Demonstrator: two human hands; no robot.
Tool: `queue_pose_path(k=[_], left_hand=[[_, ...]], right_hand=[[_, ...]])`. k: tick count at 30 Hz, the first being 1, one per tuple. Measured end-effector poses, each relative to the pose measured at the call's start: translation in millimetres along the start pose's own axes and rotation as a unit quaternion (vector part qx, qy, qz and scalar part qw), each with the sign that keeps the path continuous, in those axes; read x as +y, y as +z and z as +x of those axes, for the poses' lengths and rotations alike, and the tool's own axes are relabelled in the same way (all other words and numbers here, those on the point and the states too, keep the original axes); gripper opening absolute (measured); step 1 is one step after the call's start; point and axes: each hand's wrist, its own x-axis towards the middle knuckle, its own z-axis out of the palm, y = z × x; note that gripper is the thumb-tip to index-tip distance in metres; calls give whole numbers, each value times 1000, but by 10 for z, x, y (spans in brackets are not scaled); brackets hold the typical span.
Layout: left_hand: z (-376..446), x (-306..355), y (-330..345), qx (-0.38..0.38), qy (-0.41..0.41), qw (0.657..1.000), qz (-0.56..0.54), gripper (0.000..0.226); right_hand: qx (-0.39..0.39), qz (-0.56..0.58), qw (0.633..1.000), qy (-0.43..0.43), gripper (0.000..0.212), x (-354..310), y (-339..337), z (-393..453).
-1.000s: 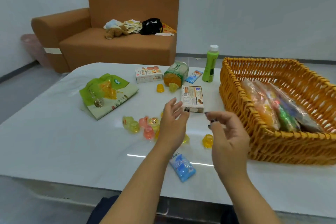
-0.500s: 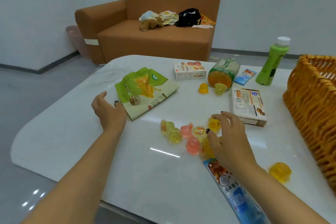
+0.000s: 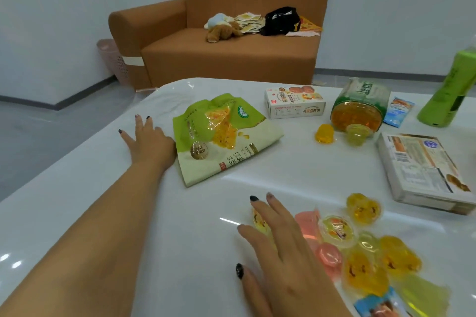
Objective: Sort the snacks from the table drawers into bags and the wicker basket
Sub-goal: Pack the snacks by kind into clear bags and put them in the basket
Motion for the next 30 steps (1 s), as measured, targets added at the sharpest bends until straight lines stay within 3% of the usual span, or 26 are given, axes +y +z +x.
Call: queue_pose_path(k=[3, 9, 16, 21, 23, 27, 30], left_hand=[[-16, 25, -9, 21, -9, 999, -37, 48], [-495, -13, -163, 153, -4, 966, -207, 70], [-1810, -64, -425, 189, 16, 927, -323, 76], [-2494, -64, -1103, 276, -11, 861, -428, 54], [-2731, -23, -1390, 276, 30, 843, -461, 48], [-3184, 135, -1687, 233, 116, 831, -492, 46], [-3514, 295, -1782, 158, 73, 777, -605, 44]], right_hand=[[-3, -10, 1000, 1, 28, -9, -1, -4], [-35, -9, 999, 6, 34, -56, -91, -42], [-96, 1, 995, -7, 41, -270, -616, -381], [-16, 111, 984, 142, 44, -517, -1147, -432], [15, 154, 967, 201, 47, -579, -1323, -517], [17, 217, 924, 313, 40, -532, -1591, -611], [32, 282, 880, 381, 29, -419, -1751, -634]])
